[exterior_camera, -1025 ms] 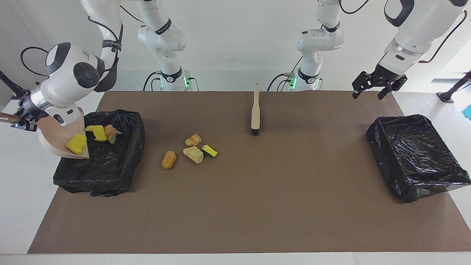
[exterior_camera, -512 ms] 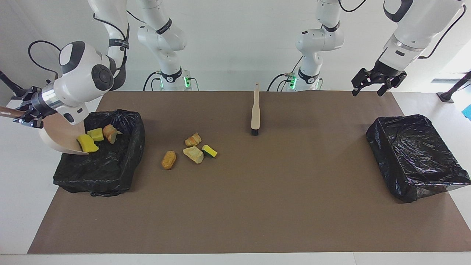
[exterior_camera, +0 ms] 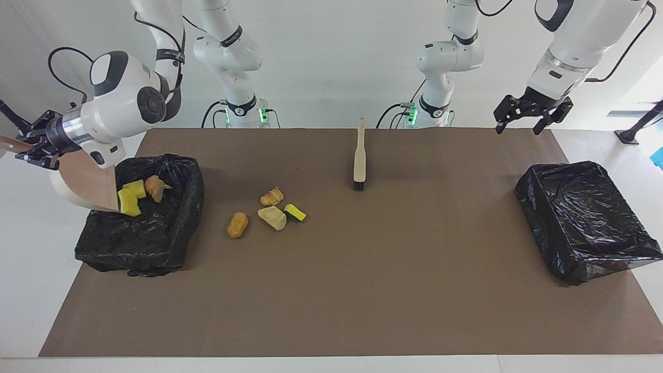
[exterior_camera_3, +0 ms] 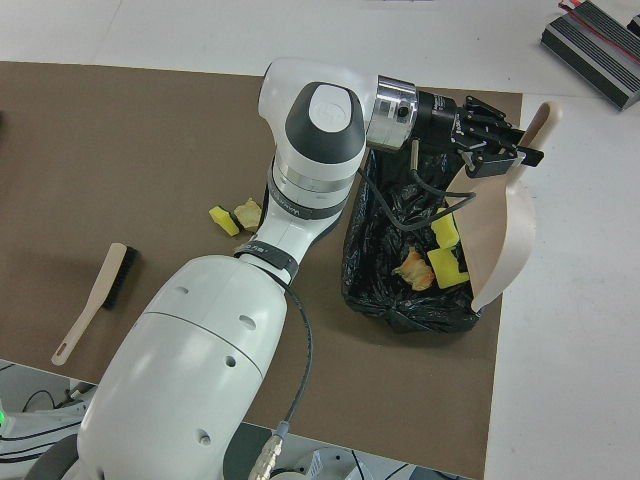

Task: Sweep and dump trash in bin

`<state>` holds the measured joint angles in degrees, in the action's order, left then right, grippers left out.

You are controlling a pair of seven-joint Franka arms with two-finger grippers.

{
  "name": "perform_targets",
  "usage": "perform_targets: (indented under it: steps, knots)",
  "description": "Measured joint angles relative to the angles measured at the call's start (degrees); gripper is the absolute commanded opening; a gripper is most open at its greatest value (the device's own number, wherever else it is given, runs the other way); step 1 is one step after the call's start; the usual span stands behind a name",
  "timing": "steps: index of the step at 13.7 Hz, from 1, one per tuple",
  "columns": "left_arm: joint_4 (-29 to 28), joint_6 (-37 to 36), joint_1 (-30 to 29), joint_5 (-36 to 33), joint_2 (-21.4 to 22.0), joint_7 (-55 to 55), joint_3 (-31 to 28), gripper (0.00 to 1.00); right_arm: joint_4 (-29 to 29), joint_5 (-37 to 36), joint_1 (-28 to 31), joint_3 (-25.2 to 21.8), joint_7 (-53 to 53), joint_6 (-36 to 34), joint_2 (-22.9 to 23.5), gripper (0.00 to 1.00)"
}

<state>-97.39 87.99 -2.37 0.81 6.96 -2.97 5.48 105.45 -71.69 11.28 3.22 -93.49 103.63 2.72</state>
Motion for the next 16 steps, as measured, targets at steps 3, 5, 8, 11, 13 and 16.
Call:
perform_targets:
  steps: [3, 5, 8, 11, 13, 16]
  knots:
    - [0.0, 0.0, 0.0, -0.1, 0.2, -0.3, 0.0, 1.00, -1.9, 7.5, -0.5, 0.9, -0.6, -7.7, -3.5, 0.00]
    - [0.0, 0.0, -0.1, -0.1, 0.2, -0.3, -0.2, 1.00, -4.6, 14.1, -0.7, 3.4, -0.7, -14.5, -4.8, 0.00]
    - [0.0, 0.0, -0.1, -0.1, 0.2, -0.3, -0.7, 1.00, -7.7, 25.7, -1.6, 5.3, 5.9, -21.7, -5.1, 0.00]
    - [0.0, 0.0, -0.1, -0.1, 0.2, -0.3, -0.8, 1.00, -7.9, 35.9, -5.8, 5.5, 23.3, -26.5, -5.1, 0.00]
    - [0.0, 0.0, -0.1, -0.1, 0.2, -0.3, -0.8, 1.00, -7.9, 42.9, -9.3, 5.7, 37.1, -28.1, -5.1, 0.00]
    - [0.0, 0.0, -0.1, -0.1, 0.2, -0.3, -0.8, 1.00, -7.9, 53.9, -13.3, 5.9, 57.9, -28.2, -4.7, 0.00]
